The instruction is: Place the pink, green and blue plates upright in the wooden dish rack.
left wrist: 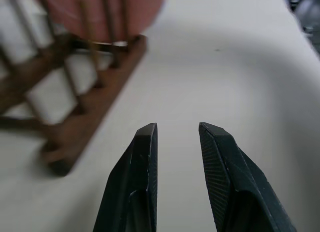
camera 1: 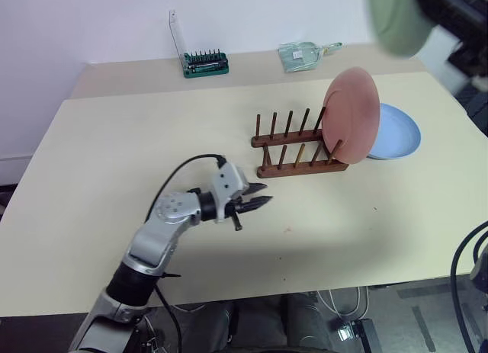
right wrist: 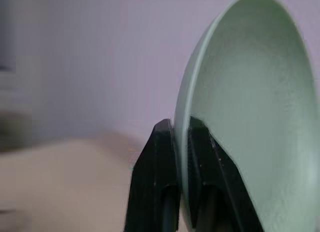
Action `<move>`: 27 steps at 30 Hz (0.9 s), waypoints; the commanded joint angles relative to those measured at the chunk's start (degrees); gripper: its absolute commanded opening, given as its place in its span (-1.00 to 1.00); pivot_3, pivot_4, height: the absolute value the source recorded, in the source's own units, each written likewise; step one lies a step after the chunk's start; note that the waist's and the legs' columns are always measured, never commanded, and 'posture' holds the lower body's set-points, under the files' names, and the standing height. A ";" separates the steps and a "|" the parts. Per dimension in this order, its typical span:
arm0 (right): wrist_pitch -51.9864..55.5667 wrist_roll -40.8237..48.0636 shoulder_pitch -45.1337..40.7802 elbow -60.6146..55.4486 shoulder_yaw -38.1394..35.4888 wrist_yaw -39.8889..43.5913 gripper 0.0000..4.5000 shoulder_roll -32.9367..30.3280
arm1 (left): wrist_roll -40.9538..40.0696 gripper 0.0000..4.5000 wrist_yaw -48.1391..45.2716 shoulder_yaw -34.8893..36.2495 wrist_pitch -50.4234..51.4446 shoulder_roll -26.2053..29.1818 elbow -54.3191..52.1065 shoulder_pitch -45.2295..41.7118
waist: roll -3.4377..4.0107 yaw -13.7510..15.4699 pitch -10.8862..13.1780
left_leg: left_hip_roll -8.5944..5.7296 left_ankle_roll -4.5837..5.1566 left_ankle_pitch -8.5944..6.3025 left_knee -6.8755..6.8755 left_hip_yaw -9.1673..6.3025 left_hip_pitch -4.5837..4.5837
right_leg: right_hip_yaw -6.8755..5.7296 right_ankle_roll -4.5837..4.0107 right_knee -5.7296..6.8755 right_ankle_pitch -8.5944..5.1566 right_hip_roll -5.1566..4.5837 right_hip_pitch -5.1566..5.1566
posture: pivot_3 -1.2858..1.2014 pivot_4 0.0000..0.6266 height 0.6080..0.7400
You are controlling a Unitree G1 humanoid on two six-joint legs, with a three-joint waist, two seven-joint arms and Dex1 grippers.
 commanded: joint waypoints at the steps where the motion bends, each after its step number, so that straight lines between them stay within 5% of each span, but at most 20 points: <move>1: 5.56 9.32 -1.41 -0.93 1.10 -7.91 -0.97 3.39 | -2.24 -0.43 0.60 3.97 -1.74 1.43 -3.70 1.77 | -0.05 -0.02 -0.02 | 0.00 0.01 0.00 0.02 0.04 0.01 | 0.00 -0.02 0.00 0.02 -0.01 0.01 | 0.03 -0.52 1.00; 10: 12.47 18.26 -1.23 7.47 4.71 -23.16 -0.97 12.18 | -3.30 -0.43 2.56 7.22 -0.04 5.35 -6.86 5.89 | -0.15 -0.24 -0.05 | 0.10 -0.09 0.05 -0.01 0.10 -0.03 | 0.00 -0.11 0.06 0.08 0.08 -0.13 | 0.03 -0.52 1.00; 24: 14.60 14.46 0.44 13.44 5.93 -26.55 -0.97 15.88 | -4.54 -0.43 4.24 5.31 5.38 4.88 -9.27 2.40 | -0.14 -0.38 -0.05 | 0.11 -0.07 0.05 -0.02 0.13 -0.01 | 0.00 -0.11 0.06 0.09 0.10 -0.13 | 0.03 -0.52 1.00; 27: 12.99 10.47 0.47 11.47 7.10 -24.73 -0.55 15.54 | -4.46 -0.43 4.21 4.97 5.39 4.72 -8.99 2.15 | -0.14 -0.41 -0.05 | 0.11 -0.07 0.05 -0.03 0.13 -0.01 | 0.00 -0.11 0.05 0.09 0.11 -0.14 | 0.03 -0.52 1.00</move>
